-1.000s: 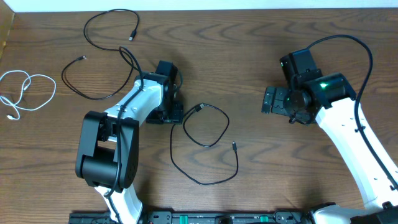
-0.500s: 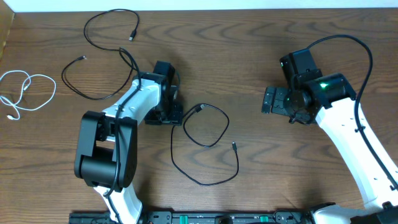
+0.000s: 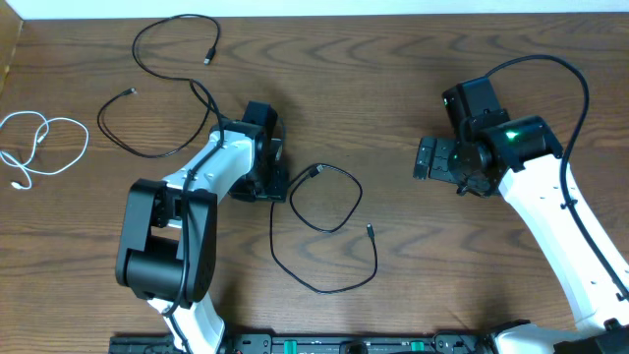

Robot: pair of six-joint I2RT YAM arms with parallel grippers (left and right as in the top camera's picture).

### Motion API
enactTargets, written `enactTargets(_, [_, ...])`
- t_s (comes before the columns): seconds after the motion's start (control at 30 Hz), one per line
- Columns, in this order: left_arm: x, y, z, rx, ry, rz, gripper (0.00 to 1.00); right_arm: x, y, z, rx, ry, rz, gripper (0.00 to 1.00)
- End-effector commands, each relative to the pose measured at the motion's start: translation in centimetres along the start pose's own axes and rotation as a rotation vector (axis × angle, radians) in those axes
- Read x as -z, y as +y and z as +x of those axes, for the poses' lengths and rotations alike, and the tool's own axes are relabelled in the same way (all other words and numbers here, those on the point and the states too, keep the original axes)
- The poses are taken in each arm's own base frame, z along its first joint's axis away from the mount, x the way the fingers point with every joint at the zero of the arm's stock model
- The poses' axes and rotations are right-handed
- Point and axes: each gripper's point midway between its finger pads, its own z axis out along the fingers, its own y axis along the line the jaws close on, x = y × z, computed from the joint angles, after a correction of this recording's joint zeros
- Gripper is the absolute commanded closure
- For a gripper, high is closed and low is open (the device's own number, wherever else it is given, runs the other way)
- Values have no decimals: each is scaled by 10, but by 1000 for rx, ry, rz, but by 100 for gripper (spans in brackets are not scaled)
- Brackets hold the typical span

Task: Untangle cables

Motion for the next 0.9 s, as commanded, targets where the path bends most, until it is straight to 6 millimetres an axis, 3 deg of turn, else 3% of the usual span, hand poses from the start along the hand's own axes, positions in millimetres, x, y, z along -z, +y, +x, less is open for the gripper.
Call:
enactTargets(0.0, [-8,-2,11,-13,19,8,42,0,-5,-3,-2,-11,16,1])
enactTargets(0.17, [-18,-1,18,2,24,-3,51,0,-5,-3,-2,-11,16,1])
enactTargets(0.43, [-22,2,23,21,31,-22,91,0,-5,-3,-2,-11,16,1])
enactTargets(0.7, [-21,2,23,75,34,-23,92,0,-5,-3,-2,-11,16,1])
enactTargets(0.87, [0,0,18,77,34,-23,93,0,-5,-3,-2,-11,16,1])
